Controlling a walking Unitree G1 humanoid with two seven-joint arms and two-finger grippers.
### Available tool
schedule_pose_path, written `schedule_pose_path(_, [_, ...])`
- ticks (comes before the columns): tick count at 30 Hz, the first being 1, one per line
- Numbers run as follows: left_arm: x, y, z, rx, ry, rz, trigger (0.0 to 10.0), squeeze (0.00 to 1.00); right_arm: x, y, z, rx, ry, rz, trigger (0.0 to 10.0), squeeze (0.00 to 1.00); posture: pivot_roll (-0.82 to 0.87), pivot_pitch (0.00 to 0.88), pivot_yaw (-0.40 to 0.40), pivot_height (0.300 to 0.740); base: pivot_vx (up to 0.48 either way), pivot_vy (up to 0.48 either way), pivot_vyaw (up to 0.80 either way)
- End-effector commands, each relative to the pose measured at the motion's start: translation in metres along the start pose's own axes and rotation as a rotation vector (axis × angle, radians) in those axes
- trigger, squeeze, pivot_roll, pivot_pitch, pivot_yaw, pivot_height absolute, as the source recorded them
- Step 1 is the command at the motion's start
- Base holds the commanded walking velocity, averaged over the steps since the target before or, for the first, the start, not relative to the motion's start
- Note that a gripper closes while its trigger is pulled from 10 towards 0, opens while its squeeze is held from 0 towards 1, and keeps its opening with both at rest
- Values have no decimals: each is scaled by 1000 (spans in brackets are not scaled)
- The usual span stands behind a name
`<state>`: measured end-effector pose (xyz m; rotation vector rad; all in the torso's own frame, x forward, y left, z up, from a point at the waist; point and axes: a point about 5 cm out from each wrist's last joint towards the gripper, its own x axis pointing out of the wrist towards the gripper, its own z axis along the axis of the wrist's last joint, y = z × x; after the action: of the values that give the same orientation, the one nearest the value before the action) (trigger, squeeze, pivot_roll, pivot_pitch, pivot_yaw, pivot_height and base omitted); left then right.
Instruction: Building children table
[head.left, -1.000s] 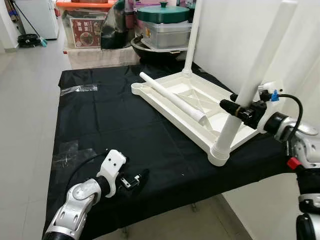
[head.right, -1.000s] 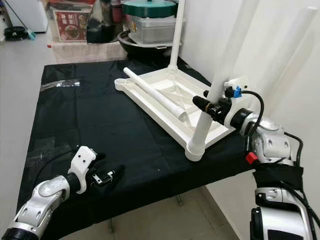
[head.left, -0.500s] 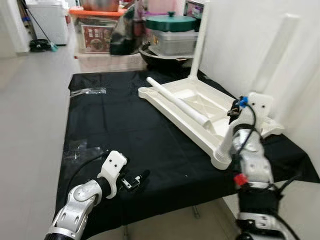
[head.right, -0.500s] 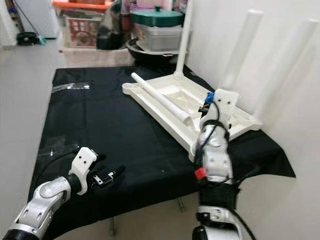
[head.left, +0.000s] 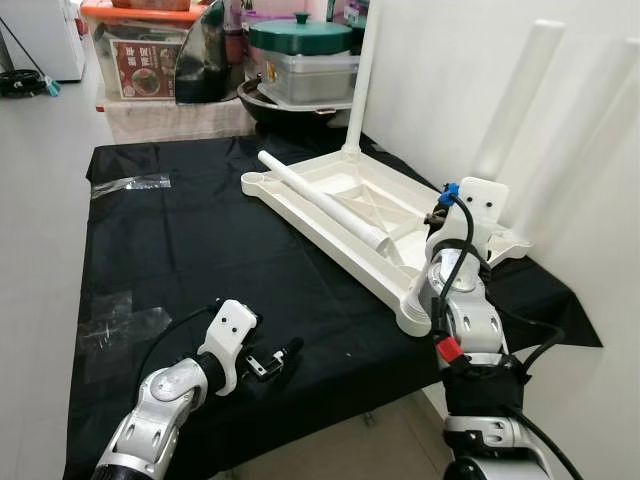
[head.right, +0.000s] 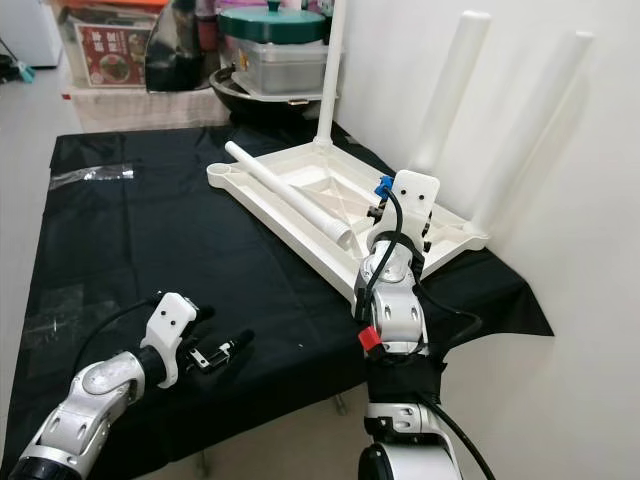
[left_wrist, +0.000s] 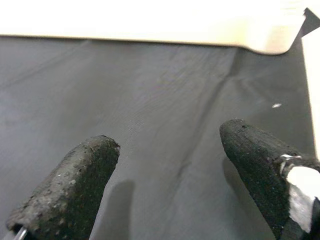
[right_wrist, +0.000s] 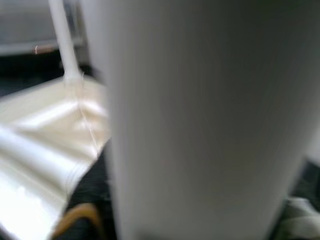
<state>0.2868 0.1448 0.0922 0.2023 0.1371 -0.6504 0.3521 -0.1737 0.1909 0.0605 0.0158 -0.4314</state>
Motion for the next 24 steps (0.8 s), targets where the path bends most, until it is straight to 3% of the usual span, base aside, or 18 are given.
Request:
schedule_pose_path(1, [-1, -1, -2, 5, 14, -2, 10000, 0, 7, -13, 7, 30, -15, 13, 10000, 1000, -9, 0, -104, 740, 0, 0, 0])
schedule_pose_path(2, [-1, 0, -2, 6, 14, -2, 10000, 0, 9, -14, 14, 40, -52, 92, 10000, 0, -17, 0, -93, 740, 0, 0, 0])
schedule_pose_path(3, [-1, 1, -2, 7, 13, -2, 10000, 0, 11, -14, 19, 62, -81, 170, 10000, 0, -18, 0, -92, 740, 0, 0, 0])
schedule_pose_path(4, [-1, 1, -1, 8, 13, -2, 10000, 0, 11, -15, 23, 81, -97, 327, 10000, 0, -18, 0, -92, 740, 0, 0, 0])
schedule_pose_path(5, [-1, 1, -1, 8, 13, -2, 10000, 0, 11, -15, 23, 81, -97, 327, 10000, 0, -18, 0, -92, 740, 0, 0, 0])
schedule_pose_path(6, [-1, 1, -1, 9, 12, -2, 10000, 0, 10, -23, 32, 76, -135, 550, 10000, 0, -17, 0, -92, 740, 0, 0, 0])
schedule_pose_path(7, [-1, 2, -1, 9, 12, -3, 10000, 0, 9, -30, 36, 53, -147, 650, 10000, 0, -17, 0, -92, 740, 0, 0, 0])
schedule_pose_path(9, [-1, 2, -1, 9, 12, -3, 10000, 0, 8, -34, 39, 35, -154, 701, 10000, 0, -22, 0, -88, 740, 0, 0, 0])
schedule_pose_path(10, [-1, 2, -2, 9, 14, -3, 10000, 0, 7, -47, 43, -8, -152, 823, 10000, 0, -27, 0, -87, 740, 0, 0, 0])
schedule_pose_path(16, [0, 1, -2, 9, 16, -7, 10000, 0, 18, -64, 42, -145, -105, 847, 10000, 0, -23, 0, -85, 740, 0, 0, 0])
schedule_pose_path(22, [0, 2, 0, 15, 13, -7, 10000, 0, 21, -63, 35, -170, -71, 914, 10000, 0, -16, 0, -85, 740, 0, 0, 0])
schedule_pose_path(24, [0, 3, 0, 17, 13, -6, 10000, 0, 22, -64, 34, -168, -62, 939, 9569, 0, -12, 0, -87, 740, 0, 0, 0])
